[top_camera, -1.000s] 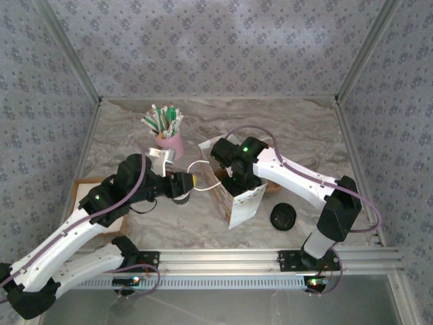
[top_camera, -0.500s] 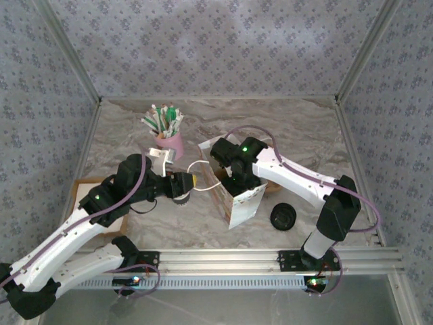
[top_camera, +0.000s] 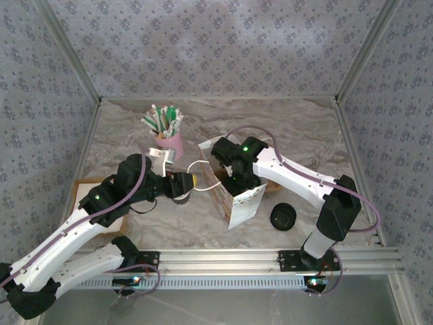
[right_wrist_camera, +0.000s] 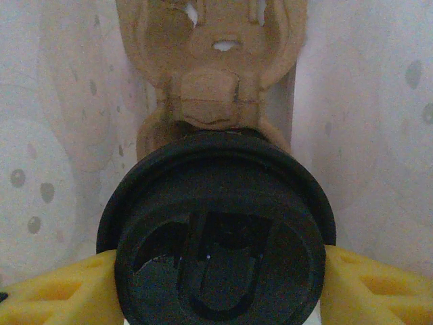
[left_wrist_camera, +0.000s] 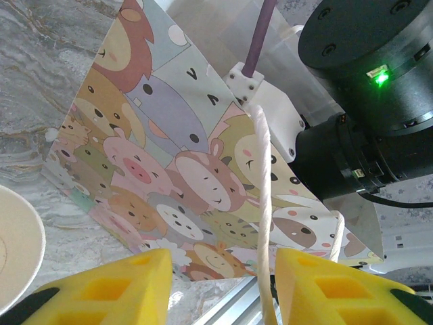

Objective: Pack the takeout coffee

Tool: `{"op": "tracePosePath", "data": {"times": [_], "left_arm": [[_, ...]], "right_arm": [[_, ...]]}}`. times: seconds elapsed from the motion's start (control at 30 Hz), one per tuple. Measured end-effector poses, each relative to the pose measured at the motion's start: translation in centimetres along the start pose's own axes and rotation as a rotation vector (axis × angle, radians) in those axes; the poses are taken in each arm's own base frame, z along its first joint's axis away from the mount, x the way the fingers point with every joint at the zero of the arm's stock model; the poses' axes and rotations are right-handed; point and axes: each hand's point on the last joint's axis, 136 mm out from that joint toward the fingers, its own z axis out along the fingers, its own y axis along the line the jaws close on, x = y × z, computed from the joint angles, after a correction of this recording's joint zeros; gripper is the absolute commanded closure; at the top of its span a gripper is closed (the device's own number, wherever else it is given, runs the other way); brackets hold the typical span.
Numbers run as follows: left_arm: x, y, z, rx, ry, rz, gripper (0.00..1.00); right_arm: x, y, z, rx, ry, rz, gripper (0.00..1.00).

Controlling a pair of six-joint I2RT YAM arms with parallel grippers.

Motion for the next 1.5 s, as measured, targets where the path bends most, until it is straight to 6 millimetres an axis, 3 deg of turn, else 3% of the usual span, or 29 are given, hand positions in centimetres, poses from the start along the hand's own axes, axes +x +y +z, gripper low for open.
{"op": "tracePosePath", "data": {"times": [1.5], "left_arm": [[0.02, 0.03, 0.04, -0.009, -0.006, 0.002, 0.56]], "right_arm": [[-0.06, -0.30, 1.03, -0.014, 0.004, 0.011, 0.33]]}}
